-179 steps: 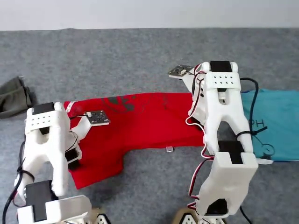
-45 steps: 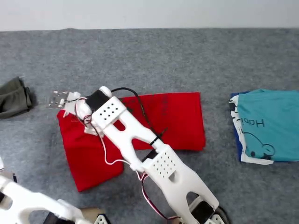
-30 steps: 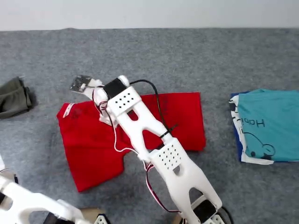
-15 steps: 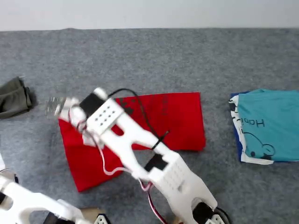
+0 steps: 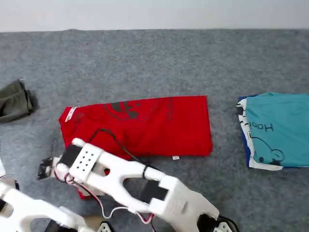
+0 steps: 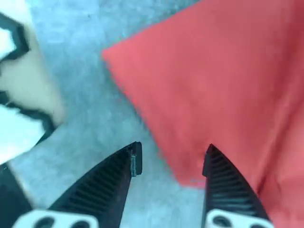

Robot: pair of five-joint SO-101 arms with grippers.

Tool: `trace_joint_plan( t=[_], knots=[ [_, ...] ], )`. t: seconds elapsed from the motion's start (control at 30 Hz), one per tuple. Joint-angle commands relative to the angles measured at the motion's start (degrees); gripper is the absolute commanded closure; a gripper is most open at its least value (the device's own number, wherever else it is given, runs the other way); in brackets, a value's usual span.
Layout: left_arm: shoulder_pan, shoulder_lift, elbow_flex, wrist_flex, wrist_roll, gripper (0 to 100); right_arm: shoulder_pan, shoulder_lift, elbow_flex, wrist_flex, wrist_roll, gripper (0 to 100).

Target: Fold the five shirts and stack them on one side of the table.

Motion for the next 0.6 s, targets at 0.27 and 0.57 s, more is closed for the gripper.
trace_joint_plan(
  t=[0.27,0.57],
  knots=[
    [0.09,-1.41,-1.8,0.0,-0.18,99,0.75,4.79,-1.23,-5.67,-0.09,90.3],
    [0.18,-1.32,-1.71,0.0,-0.18,99,4.18,0.31,-1.23,-5.76,0.0,98.8]
  ],
)
